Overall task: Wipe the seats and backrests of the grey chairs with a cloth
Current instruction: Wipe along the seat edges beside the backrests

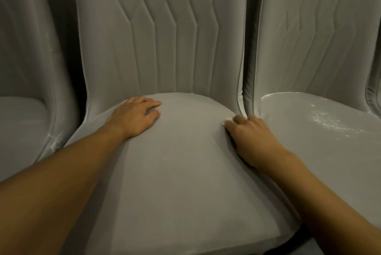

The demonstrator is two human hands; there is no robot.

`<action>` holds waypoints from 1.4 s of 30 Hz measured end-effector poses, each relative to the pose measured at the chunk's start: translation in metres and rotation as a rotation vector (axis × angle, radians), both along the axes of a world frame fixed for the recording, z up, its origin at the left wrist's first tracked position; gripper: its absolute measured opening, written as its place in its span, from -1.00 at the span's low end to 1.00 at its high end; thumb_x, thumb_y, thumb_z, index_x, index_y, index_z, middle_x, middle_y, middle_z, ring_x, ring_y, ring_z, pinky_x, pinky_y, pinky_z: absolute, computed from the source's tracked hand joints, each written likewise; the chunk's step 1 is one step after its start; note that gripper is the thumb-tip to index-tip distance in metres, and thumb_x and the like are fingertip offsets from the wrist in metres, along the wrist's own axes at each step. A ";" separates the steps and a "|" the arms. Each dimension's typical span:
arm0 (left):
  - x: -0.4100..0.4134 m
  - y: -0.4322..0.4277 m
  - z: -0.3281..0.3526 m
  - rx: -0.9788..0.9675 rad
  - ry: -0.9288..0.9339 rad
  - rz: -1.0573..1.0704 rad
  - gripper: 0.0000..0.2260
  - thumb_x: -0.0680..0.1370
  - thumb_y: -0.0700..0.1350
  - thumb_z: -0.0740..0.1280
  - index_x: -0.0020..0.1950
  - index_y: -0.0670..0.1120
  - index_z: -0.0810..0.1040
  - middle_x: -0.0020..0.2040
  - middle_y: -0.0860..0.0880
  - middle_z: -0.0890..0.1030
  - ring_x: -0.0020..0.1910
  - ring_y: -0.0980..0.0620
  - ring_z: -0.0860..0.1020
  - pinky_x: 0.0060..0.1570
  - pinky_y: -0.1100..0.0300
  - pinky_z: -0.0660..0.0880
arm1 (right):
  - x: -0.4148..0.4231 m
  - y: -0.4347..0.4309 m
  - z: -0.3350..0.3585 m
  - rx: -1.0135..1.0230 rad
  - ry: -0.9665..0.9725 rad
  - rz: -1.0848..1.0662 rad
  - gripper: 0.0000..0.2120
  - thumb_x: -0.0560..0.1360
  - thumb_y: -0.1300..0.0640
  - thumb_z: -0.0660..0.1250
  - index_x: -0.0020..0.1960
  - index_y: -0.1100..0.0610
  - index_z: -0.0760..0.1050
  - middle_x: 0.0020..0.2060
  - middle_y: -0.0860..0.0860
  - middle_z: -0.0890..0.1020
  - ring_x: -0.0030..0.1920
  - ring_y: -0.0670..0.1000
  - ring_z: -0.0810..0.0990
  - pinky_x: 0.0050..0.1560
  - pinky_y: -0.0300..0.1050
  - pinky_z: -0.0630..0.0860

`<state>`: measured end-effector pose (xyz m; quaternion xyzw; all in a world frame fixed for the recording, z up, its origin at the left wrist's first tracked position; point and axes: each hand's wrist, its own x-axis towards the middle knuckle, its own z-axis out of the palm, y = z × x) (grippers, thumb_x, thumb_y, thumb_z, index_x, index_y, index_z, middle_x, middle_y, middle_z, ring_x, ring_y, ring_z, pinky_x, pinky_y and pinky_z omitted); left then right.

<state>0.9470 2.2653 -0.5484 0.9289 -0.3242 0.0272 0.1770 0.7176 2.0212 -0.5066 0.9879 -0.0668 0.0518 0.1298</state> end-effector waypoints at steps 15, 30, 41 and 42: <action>0.001 0.001 0.001 -0.019 -0.023 0.007 -0.51 0.57 0.27 0.10 0.47 0.22 0.46 0.47 0.07 0.45 0.41 -0.06 0.38 0.44 0.02 0.30 | -0.038 -0.013 0.026 0.247 0.118 -0.091 -0.60 0.55 0.11 0.23 0.35 -0.17 0.48 0.12 -0.04 0.45 0.10 0.09 0.54 0.11 0.02 0.51; -0.003 0.000 0.003 -0.032 -0.032 0.010 -0.59 0.63 0.20 0.19 0.46 0.19 0.47 0.48 0.05 0.45 0.42 -0.10 0.38 0.45 0.04 0.27 | -0.005 -0.045 0.018 0.465 -0.063 -0.210 -0.62 0.52 0.26 0.29 0.28 0.00 0.59 0.14 0.08 0.58 0.11 0.17 0.57 0.18 0.03 0.51; -0.009 -0.001 0.007 -0.006 -0.011 0.015 -0.47 0.54 0.25 0.09 0.48 0.18 0.46 0.50 0.06 0.43 0.44 -0.09 0.37 0.46 0.05 0.25 | 0.012 -0.026 0.025 0.440 -0.107 -0.209 -0.68 0.54 0.20 0.28 0.26 0.03 0.59 0.18 0.10 0.51 0.10 0.18 0.56 0.18 0.07 0.53; -0.010 0.000 0.008 -0.013 -0.007 0.015 -0.45 0.52 0.25 0.07 0.48 0.18 0.46 0.50 0.06 0.44 0.44 -0.09 0.37 0.46 0.05 0.25 | 0.013 -0.019 0.021 0.389 -0.060 -0.192 -0.71 0.55 0.16 0.28 0.23 0.03 0.61 0.15 0.08 0.46 0.08 0.16 0.54 0.16 0.05 0.52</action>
